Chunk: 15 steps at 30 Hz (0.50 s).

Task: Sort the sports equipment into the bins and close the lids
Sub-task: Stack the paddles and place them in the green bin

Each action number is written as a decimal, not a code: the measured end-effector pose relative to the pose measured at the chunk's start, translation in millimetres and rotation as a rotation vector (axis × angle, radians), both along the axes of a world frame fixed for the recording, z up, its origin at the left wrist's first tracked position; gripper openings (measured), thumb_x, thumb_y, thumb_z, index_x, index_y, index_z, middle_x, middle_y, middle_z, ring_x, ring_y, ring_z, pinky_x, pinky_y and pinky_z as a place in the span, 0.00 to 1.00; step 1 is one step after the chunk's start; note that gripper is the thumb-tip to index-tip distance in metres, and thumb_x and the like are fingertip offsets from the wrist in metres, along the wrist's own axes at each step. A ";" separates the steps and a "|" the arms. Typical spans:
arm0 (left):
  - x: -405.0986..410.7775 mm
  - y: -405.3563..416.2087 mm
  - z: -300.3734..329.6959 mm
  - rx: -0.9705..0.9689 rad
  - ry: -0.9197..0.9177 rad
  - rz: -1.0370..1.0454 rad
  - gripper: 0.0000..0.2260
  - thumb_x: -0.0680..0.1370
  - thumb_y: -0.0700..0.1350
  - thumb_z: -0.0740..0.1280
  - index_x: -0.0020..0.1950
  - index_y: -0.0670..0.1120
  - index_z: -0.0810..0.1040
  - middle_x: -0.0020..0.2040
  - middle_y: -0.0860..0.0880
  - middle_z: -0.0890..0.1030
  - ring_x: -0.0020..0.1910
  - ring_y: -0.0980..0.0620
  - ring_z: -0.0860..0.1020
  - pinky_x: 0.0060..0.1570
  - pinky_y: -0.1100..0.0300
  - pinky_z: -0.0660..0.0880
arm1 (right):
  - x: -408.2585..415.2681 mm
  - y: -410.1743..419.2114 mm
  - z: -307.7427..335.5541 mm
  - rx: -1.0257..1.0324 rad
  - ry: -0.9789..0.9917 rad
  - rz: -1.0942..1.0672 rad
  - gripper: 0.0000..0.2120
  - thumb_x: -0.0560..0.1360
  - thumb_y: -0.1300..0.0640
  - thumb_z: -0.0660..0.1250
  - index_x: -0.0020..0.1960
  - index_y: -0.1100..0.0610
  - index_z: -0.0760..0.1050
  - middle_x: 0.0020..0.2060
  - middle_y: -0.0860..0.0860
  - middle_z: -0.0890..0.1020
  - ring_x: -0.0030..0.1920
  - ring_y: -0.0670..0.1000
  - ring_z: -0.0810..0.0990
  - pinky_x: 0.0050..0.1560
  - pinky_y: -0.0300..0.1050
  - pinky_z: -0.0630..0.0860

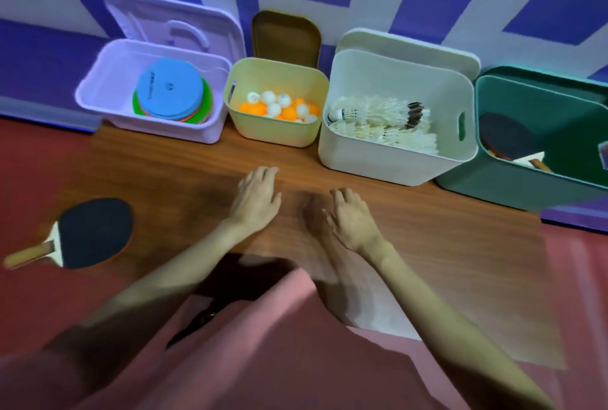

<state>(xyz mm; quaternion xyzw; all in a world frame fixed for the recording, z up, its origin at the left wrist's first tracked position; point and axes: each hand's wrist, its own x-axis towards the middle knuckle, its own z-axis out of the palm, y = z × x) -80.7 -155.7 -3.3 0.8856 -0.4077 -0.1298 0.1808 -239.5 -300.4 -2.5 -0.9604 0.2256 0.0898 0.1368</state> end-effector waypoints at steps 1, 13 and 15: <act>9.4 10.4 -2.1 0.009 0.008 0.017 0.23 0.76 0.44 0.66 0.71 0.43 0.67 0.65 0.43 0.72 0.65 0.41 0.70 0.64 0.49 0.66 | 11.8 11.6 0.0 0.007 0.009 0.014 0.22 0.80 0.49 0.55 0.67 0.62 0.65 0.59 0.60 0.71 0.57 0.62 0.71 0.56 0.54 0.70; 114.4 155.3 -29.5 0.157 0.043 0.272 0.26 0.76 0.47 0.68 0.72 0.43 0.65 0.66 0.41 0.70 0.66 0.40 0.68 0.65 0.47 0.66 | 132.2 139.9 -12.7 0.159 0.096 0.151 0.20 0.80 0.50 0.56 0.67 0.62 0.64 0.59 0.59 0.70 0.58 0.61 0.70 0.59 0.53 0.68; 128.2 185.6 -35.5 0.243 0.106 0.307 0.34 0.73 0.52 0.71 0.74 0.43 0.61 0.70 0.40 0.66 0.69 0.40 0.65 0.67 0.46 0.64 | 148.0 161.0 -17.8 0.191 0.108 0.185 0.22 0.80 0.51 0.56 0.70 0.62 0.62 0.61 0.59 0.69 0.59 0.61 0.69 0.60 0.53 0.68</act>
